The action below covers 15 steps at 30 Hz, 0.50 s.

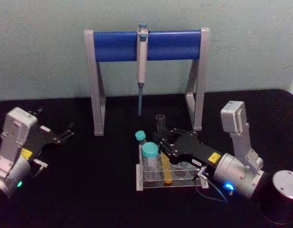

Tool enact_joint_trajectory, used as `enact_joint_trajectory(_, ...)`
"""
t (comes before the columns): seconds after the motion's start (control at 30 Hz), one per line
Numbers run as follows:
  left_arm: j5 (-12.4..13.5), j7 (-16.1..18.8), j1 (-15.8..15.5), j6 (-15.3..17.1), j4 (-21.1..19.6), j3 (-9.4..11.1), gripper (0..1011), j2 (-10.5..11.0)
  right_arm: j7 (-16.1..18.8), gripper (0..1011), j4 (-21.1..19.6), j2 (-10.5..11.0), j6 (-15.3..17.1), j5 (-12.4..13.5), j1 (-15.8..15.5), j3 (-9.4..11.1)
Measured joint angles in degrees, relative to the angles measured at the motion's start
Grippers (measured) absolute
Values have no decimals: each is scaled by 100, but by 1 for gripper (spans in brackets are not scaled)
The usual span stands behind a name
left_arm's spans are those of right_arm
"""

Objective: Pick up the test tube from the test tube rack, shake it, then place it back into the test tube rack.

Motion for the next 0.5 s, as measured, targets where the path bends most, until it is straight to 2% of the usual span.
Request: enact_joint_trajectory(0.5, 0, 0, 0, 0, 0, 0, 1001, 0, 0, 233, 0, 0, -5, 0, -1, 0)
